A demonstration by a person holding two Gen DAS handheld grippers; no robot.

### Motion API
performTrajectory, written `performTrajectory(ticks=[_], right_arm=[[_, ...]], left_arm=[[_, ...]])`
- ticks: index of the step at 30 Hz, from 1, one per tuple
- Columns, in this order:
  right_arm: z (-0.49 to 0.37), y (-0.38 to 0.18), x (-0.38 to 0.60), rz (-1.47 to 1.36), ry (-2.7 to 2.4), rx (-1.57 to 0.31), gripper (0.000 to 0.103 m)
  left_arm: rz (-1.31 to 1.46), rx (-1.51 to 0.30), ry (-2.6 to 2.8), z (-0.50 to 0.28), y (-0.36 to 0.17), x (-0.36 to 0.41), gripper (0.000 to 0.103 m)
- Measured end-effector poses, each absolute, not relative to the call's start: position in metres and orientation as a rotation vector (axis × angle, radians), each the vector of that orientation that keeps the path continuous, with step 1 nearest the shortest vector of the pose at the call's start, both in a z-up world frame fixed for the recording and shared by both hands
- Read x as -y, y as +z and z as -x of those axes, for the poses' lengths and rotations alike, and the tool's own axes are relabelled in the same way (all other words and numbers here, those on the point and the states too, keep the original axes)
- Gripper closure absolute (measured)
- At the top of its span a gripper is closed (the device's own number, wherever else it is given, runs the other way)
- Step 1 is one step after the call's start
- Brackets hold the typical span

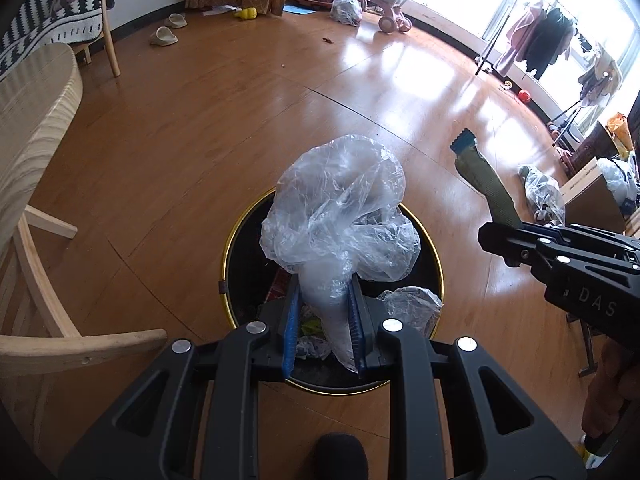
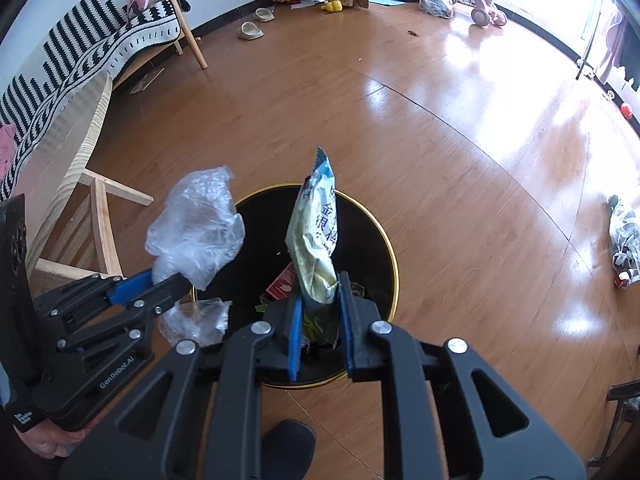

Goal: Collect trash
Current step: 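Carry the plastic bag and green tube over the bin and open both tools, then return both tools to the table above the remaining trash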

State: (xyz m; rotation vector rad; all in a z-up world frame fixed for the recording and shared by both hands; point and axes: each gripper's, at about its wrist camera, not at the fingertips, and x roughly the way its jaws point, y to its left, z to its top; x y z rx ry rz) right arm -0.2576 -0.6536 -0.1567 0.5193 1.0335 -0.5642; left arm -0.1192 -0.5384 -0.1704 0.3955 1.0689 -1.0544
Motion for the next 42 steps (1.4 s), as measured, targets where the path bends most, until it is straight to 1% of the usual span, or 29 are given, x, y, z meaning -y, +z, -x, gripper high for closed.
performTrajectory(ticks=[6,7,9,10,11,25,27,28,30,31,32,37,38,42], right_arm=[[0.262,-0.157,0.653,-0.533,-0.574,-1.028,0.087],[0.262,-0.157,0.653,-0.534,-0.574,-1.028,0.087],[0.261,-0.156,0.652,-0.535,-0.575,-1.026,0.087],[0.261,-0.156,0.652,-0.538,-0.573,-1.025,0.087],[0.26,-0.155,0.651,-0.54,-0.571,-1.022,0.087],[0.25,-0.156,0.648,-0.574,-0.54,-1.031,0.087],[0.248,-0.157,0.648,-0.585,-0.539,-1.036,0.084],[0.247,-0.158,0.648,-0.588,-0.54,-1.037,0.081],[0.245,-0.156,0.649,-0.598,-0.547,-1.033,0.068],[0.245,-0.156,0.648,-0.601,-0.55,-1.029,0.049],[0.244,-0.153,0.647,-0.602,-0.55,-1.017,0.041],[0.236,-0.143,0.64,-0.596,-0.542,-0.998,0.041],[0.23,-0.139,0.636,-0.588,-0.538,-0.994,0.036],[0.207,-0.119,0.615,-0.546,-0.515,-0.958,0.029]], left_arm=[[-0.396,-1.068,-1.076,0.118,-0.17,0.54,0.081],[-0.398,-1.067,-1.076,0.119,-0.171,0.541,0.076],[-0.408,-1.069,-1.066,0.119,-0.172,0.541,0.051],[-0.404,-1.061,-1.064,0.119,-0.171,0.539,0.033],[-0.398,-1.047,-1.062,0.12,-0.168,0.537,0.031],[-0.407,-1.004,-1.071,0.121,-0.149,0.528,0.03],[-0.404,-0.99,-1.072,0.12,-0.142,0.523,0.029],[-0.402,-0.984,-1.072,0.12,-0.139,0.522,0.029],[-0.397,-0.969,-1.074,0.118,-0.131,0.515,0.029],[-0.394,-0.962,-1.074,0.116,-0.127,0.512,0.029],[-0.391,-0.954,-1.073,0.115,-0.124,0.509,0.028],[-0.363,-0.918,-1.062,0.104,-0.099,0.482,0.024],[-0.348,-0.911,-1.058,0.1,-0.092,0.473,0.022],[-0.294,-0.874,-1.021,0.081,-0.06,0.432,0.02]])
